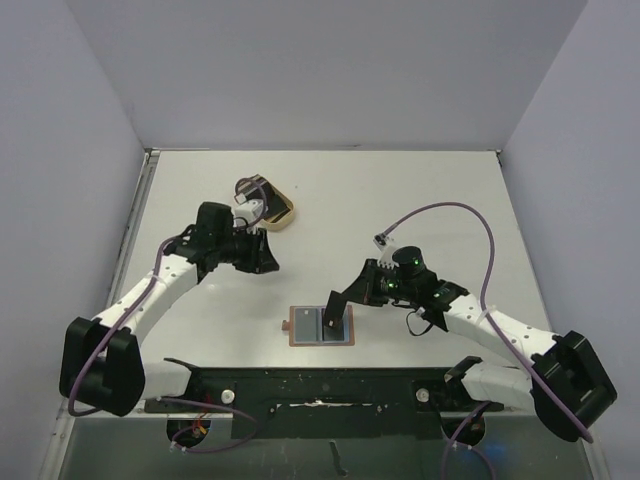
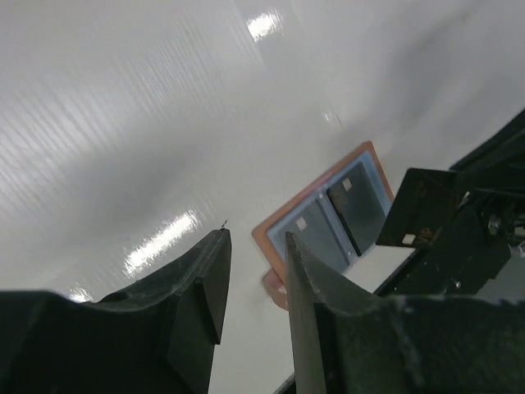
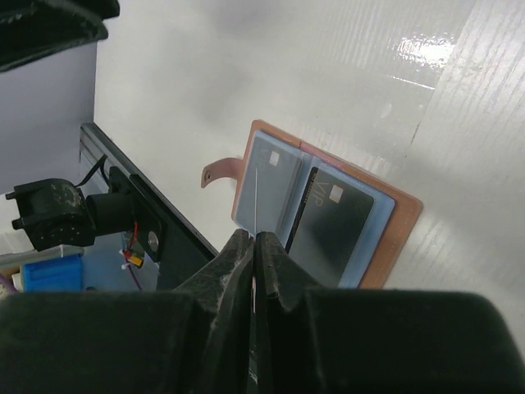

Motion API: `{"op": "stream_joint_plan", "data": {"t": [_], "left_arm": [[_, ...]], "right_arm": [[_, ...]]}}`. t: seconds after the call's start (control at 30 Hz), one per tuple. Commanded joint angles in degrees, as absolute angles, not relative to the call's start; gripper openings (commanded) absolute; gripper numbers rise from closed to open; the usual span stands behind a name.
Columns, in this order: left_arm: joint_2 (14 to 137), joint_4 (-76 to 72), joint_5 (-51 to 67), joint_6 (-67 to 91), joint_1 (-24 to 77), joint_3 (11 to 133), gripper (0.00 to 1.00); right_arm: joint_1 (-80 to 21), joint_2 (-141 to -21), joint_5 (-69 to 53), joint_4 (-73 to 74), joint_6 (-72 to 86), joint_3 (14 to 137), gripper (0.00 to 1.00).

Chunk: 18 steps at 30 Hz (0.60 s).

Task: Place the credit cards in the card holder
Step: Insert the credit card into the card holder.

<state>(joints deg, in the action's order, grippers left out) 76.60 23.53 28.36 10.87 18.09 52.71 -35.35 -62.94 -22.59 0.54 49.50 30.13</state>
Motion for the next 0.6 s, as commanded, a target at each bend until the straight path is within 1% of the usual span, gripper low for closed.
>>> {"op": "stream_joint_plan", "data": {"t": [0.0,0.1,0.23,0.37,0.57], "left_arm": [[69.4,19.1,31.4,14.4,19.0,45.9,0.33],[66.9,15.2,32.4,18.6,19.2,40.4,0.36],[66.8,11.7,34.0,24.9,19.7,35.2,0.38],[67.7,8.3,34.5,28.2,21.4,32.2,0.38],[69.9,5.8,31.9,30.3,25.0,30.2,0.39]], "right_arm": [[-36.2,-66.0,-23.8,-5.1,48.9,32.3,0.01],[-36.7,-68.4,-23.5,-5.9,48.6,33.1,0.01],[-37.3,-71.6,-23.2,-7.1,48.6,33.8,0.01],[-37.7,-73.6,-23.3,-7.9,48.7,34.2,0.01],[-38.1,-75.5,-23.0,-8.1,48.0,35.1,0.01]]}}
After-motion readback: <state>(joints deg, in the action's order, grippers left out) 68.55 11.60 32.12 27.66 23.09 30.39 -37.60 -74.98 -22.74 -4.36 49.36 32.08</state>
